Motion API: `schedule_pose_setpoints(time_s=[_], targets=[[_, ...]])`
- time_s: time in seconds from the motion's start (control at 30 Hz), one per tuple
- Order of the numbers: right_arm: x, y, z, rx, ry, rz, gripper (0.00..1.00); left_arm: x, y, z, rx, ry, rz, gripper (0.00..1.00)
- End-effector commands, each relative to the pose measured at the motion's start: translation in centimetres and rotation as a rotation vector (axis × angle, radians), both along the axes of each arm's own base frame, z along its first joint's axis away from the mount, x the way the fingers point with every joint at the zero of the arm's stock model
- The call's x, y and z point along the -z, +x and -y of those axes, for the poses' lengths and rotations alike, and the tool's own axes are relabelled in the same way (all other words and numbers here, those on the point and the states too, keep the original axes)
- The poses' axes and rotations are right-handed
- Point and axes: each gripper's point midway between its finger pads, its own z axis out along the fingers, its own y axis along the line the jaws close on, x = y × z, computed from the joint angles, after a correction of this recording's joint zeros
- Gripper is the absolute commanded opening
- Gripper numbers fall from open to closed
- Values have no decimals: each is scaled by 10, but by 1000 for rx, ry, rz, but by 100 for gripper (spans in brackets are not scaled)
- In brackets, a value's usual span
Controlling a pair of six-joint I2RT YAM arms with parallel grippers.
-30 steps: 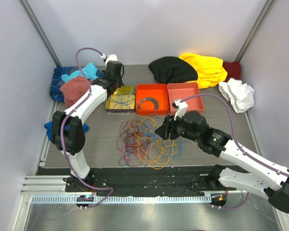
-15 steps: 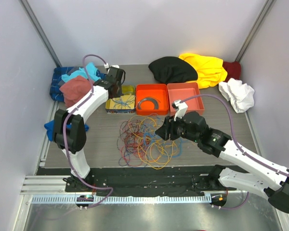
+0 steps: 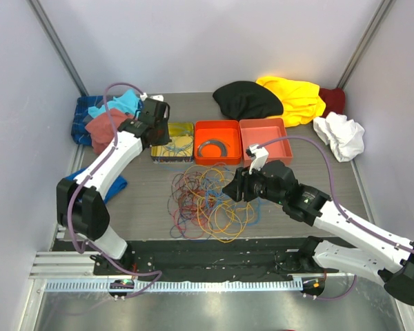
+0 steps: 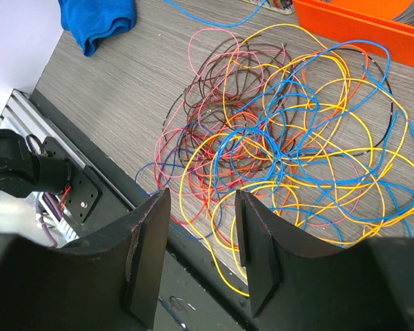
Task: Untangle the cables
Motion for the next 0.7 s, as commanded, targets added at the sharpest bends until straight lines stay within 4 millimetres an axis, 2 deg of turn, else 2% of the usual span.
schedule_pose_setpoints(time_s=[0.0,0.03,0.07,0.1,0.13,0.17,0.2,0.23,0.3,0.33,0.4,0.43,0.53,0.67], targets=[[-15,2,-8,-18,51,38,50,8,7,-2,-2,26,-16,0],[-16,1,-8,-19,53,37,50,2,17,0,-2,29,0,0],[-17,1,-8,-17,56,38,50,11,24,2,1,44,-20,0],[-17,1,-7,-14,54,39,50,11,30,2,-3,55,-22,0],[-18,1,-6,-11,52,43,50,-2,43,4,-10,46,12,0],[-19,2,-5,-6,50,46,50,-5,49,5,-13,44,18,0],[-19,3,-3,3,43,51,50,1,57,6,-17,54,7,0],[-20,3,-1,7,42,55,50,-15,68,9,-22,45,48,0],[-19,4,1,13,31,59,50,-16,81,10,-31,53,60,0],[-18,4,2,16,26,59,50,-31,91,10,-39,49,98,0],[-16,5,3,16,14,59,50,-39,100,8,-49,63,123,0],[-14,5,3,17,10,57,50,-53,106,9,-53,56,163,0],[-12,6,3,15,-2,56,50,-73,117,7,-64,60,237,0],[-9,9,0,10,-19,56,50,-89,129,2,-78,70,303,0]])
